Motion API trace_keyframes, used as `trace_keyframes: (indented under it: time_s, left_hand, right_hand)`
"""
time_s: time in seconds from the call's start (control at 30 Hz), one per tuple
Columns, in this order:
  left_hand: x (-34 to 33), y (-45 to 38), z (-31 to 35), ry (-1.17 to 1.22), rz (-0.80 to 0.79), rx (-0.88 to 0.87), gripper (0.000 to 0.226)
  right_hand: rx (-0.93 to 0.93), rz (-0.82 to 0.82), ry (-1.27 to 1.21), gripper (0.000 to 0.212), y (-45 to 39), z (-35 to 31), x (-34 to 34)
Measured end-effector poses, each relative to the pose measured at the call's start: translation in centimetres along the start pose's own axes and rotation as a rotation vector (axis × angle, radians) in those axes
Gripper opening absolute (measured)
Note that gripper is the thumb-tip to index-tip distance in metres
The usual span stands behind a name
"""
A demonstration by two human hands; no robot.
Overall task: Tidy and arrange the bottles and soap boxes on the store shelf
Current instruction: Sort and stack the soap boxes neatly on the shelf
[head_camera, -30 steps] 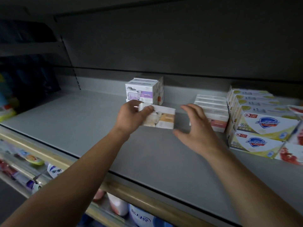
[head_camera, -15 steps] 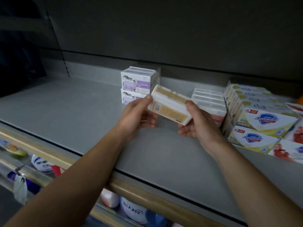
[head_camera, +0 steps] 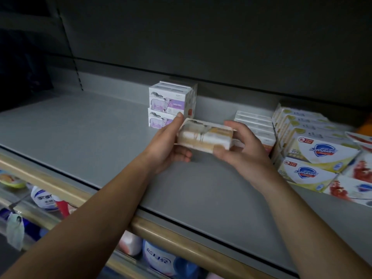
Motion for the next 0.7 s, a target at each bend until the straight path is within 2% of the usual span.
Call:
trace_keyframes:
  time_s: [0.07, 0.13, 0.27, 0.33, 0.37, 0.47, 0.57, 0.7]
  left_hand:
    - [-0.3, 0.1, -0.1, -0.024, -0.03, -0.008, 0.041]
    - [-0.3, 0.3, 0.0, -0.041, -0.045, -0.054, 0.032]
    - [-0.9, 0.8, 0.7, -0.082, -0.125, -0.15, 0.031]
    - [-1.3, 1.0, 0.9, -0.09, -0.162, -0.174, 0.026]
    - [-1.4, 1.0, 0.9, -0.082, -0.165, -0.178, 0.024]
    - [-1.1, 0.9, 1.0, -0.003, -0.125, -0.168, 0.016]
    - [-0.6, 1.0, 1.5, 0.044, -0.058, -0.217, 0.012]
    - [-0.2, 1.1, 2.1, 0.105, -0.019, -0.269, 0.017]
  right_hand:
    - [0.087, -0.081, 0.117, 0.074, 0.1, -0.8, -0.6]
    - [0.093, -0.12, 0.11, 0.075, 0.3, -0.8, -1.1]
    - [0.029, 0.015, 0.166, 0.045, -0.1, 0.0, 0.1]
    - [0.008, 0.031, 0.169, 0.025, -0.3, 0.3, 0.4]
    - [0.017, 0.029, 0.163, 0.021, -0.3, 0.2, 0.5]
    - [0.094, 0.037, 0.176, 0.032, -0.3, -0.5, 0.6]
    - [0.198, 0.006, 0.357, 0.045, -0.2, -1.5, 0.4]
    - [0.277, -0.028, 0.466, 0.047, -0.1, -2.3, -0.1]
Point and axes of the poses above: each hand's wrist, its own y-axis away from the middle knuckle, its own x-axis out of the back of the hand, z = x × y, the point moved 8 cm from there along -y, towards the middle knuckle, and after that the axes turned 10 degrees about x, right-handed, at the moved point
